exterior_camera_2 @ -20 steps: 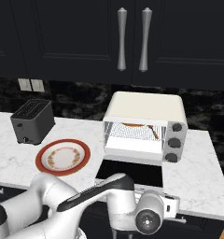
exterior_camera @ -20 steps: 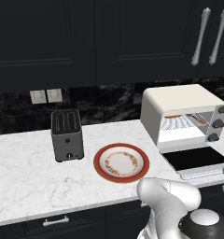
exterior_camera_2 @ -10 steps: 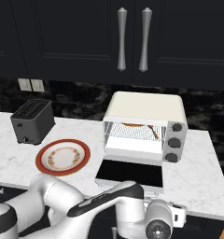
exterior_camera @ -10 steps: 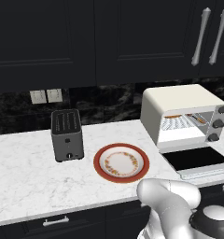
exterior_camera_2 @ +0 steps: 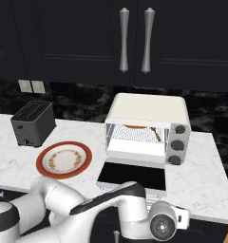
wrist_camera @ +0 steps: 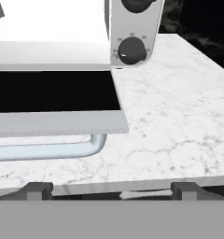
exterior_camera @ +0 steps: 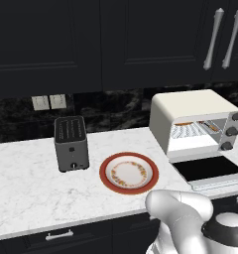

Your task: Pick up the kebab skewer and baguette bread, and place them inside the toaster oven. Close the toaster oven door and start by setting the timer.

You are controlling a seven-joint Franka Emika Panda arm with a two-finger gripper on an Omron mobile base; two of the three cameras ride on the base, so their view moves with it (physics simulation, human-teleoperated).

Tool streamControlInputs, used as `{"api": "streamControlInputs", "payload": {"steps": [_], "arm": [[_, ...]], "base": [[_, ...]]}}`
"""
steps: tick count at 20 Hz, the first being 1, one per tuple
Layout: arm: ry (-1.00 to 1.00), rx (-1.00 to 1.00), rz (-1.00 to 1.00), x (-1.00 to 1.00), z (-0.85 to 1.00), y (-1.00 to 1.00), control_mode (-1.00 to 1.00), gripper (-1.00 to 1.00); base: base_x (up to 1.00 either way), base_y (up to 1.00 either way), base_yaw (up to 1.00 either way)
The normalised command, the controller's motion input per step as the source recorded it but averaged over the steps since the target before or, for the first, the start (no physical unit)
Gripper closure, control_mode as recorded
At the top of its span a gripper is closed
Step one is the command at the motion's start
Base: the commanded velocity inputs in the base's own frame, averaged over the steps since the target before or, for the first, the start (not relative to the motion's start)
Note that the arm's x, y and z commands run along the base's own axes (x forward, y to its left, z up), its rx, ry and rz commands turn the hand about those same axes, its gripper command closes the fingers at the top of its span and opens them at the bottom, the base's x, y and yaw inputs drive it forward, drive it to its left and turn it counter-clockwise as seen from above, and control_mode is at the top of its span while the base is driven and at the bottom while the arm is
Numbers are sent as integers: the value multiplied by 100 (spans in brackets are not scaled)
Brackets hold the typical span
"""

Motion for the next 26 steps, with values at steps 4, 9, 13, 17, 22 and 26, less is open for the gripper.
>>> {"api": "streamControlInputs", "payload": {"steps": [4,9,13,17,22,26], "arm": [[10,0,0,0,-2,26,-100,-100],[3,0,0,10,-22,26,-100,-100],[0,0,1,16,-45,12,-100,-100],[0,0,0,26,-5,1,-100,-100],[0,0,0,21,0,0,-100,-100],[0,0,0,8,-22,0,-100,-100]], "base": [[0,0,0],[0,0,0],[0,0,0],[0,0,0],[0,0,0],[0,0,0]]}}
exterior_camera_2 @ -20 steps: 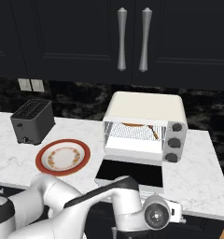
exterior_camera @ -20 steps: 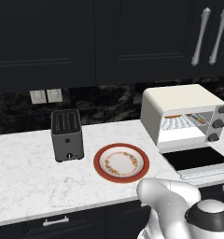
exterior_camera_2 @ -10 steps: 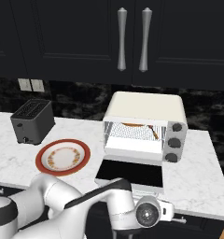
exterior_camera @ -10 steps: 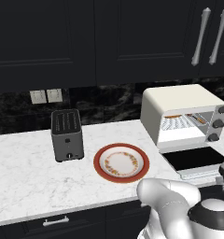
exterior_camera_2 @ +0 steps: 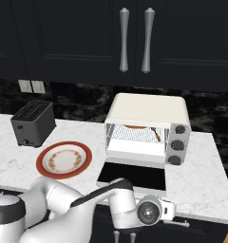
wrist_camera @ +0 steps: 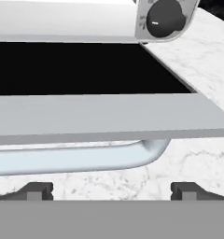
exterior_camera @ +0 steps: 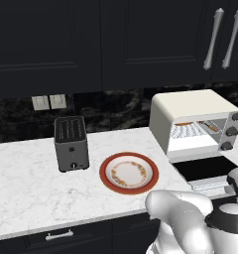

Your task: Pick up the kebab skewer and baguette bread, and place them inside the toaster oven. Close the toaster oven door and start by setting the timer.

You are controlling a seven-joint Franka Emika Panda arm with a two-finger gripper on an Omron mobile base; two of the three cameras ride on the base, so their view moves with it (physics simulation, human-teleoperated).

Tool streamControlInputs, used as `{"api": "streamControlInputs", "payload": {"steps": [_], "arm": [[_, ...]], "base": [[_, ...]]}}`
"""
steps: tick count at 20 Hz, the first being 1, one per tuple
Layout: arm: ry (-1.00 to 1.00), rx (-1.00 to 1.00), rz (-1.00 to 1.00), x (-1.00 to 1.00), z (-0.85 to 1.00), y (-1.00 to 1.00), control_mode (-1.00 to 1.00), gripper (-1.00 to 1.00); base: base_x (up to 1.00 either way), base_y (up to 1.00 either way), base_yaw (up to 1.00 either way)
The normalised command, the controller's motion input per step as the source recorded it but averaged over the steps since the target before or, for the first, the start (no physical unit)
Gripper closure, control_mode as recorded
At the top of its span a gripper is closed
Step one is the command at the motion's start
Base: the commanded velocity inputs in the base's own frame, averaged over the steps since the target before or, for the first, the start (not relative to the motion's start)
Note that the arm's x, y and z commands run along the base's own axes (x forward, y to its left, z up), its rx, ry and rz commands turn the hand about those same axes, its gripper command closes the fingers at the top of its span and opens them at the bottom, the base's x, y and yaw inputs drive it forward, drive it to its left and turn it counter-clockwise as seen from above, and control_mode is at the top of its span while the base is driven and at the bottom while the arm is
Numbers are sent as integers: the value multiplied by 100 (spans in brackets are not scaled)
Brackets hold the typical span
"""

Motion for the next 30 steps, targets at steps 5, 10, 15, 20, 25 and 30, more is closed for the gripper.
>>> {"api": "streamControlInputs", "payload": {"steps": [5,10,15,20,25,30], "arm": [[-4,0,0,13,-26,0,-100,-100],[-3,0,0,17,-15,0,-100,-100],[0,0,0,1,-10,2,-100,-100],[0,0,1,0,-9,17,-100,-100],[-2,0,0,1,0,18,-100,-100],[-3,0,0,10,5,6,-100,-100]], "base": [[0,0,0],[0,0,0],[0,0,0],[0,0,0],[0,0,0],[0,0,0]]}}
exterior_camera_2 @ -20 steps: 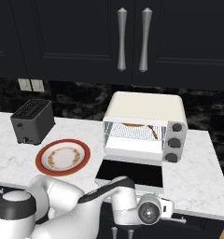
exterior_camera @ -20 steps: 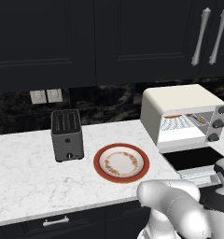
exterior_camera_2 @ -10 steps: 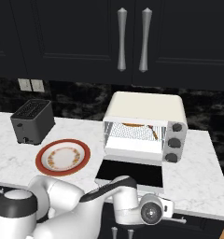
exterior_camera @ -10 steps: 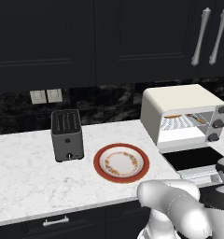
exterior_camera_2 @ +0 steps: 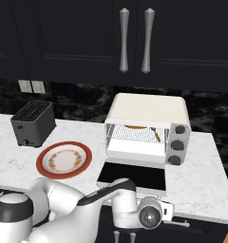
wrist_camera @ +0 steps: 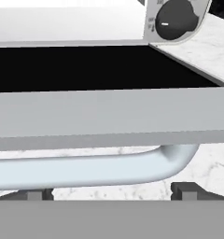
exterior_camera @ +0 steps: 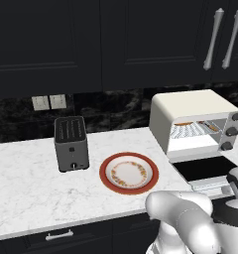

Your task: Pick up the kebab skewer and baguette bread, and place them inside the toaster oven. Close the toaster oven door and start by setting the timer.

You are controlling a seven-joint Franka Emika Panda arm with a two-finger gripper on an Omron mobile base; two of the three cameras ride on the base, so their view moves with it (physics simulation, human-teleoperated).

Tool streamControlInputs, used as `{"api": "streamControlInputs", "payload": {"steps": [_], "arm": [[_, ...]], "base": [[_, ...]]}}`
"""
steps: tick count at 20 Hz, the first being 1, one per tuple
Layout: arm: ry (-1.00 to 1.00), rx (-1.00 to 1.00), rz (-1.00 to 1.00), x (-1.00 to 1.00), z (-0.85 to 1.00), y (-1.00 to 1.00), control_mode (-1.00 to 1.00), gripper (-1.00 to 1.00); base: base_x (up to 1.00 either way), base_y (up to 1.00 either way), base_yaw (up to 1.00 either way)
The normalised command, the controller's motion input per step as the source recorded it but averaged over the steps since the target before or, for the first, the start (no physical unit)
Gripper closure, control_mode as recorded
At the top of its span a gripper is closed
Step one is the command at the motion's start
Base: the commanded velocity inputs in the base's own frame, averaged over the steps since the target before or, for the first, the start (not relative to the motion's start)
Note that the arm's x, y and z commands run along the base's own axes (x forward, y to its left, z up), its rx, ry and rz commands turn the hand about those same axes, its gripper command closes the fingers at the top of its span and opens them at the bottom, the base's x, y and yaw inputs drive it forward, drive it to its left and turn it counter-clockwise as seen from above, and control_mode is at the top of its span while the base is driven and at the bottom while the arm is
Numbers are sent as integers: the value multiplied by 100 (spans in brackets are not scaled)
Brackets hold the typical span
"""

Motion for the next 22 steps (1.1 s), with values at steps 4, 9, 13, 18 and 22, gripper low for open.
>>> {"api": "streamControlInputs", "payload": {"steps": [4,9,13,18,22], "arm": [[-5,1,1,15,4,0,-100,-100],[-6,4,1,7,27,0,-100,-100],[0,9,3,6,42,0,-100,-100],[0,9,2,12,44,0,-100,-100],[-1,9,1,18,41,0,-100,-100]], "base": [[0,0,0],[0,0,0],[0,0,0],[0,0,0],[0,0,0]]}}
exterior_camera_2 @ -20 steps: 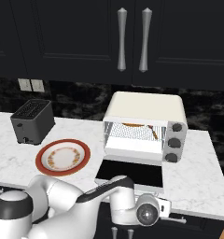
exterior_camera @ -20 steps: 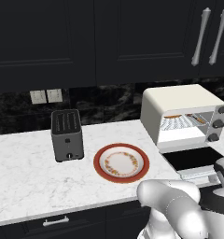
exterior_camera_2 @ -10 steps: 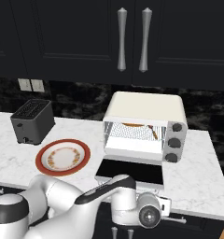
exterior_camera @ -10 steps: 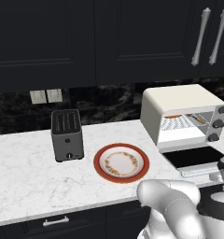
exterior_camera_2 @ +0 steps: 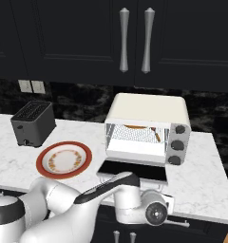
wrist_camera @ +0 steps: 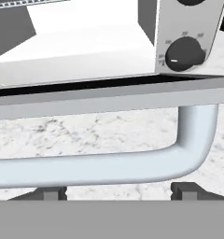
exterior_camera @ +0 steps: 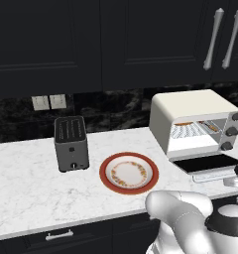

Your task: Pick up the kebab skewer and baguette bread, and place them inside the toaster oven. Close the toaster oven door and start by setting the timer.

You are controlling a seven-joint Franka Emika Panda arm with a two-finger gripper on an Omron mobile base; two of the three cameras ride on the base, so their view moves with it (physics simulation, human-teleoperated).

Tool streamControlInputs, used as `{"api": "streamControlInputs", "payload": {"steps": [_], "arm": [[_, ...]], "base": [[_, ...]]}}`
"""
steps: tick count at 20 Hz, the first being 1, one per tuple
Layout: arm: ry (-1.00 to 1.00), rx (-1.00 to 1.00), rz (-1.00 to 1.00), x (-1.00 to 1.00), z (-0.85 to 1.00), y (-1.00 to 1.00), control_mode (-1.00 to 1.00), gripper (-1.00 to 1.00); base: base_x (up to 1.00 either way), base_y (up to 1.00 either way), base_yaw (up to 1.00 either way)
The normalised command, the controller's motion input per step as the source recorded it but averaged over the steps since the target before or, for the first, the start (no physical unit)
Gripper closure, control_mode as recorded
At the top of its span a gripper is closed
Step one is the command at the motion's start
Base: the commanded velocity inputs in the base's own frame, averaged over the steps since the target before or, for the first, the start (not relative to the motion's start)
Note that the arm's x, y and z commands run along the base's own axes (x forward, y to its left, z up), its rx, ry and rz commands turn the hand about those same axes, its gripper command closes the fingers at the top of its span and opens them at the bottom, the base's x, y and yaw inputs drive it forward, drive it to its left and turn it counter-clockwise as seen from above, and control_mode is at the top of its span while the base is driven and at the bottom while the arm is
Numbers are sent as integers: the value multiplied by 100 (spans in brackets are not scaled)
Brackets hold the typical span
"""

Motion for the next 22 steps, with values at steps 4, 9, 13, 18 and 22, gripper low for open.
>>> {"api": "streamControlInputs", "payload": {"steps": [4,9,13,18,22], "arm": [[-9,6,2,26,35,0,-100,-100],[-13,4,1,35,43,0,-100,-100],[-13,5,1,42,43,0,-100,-100],[-9,9,0,54,48,0,-100,-100],[-9,10,0,61,44,0,-100,-100]], "base": [[0,0,0],[0,0,0],[0,0,0],[0,0,0],[0,0,0]]}}
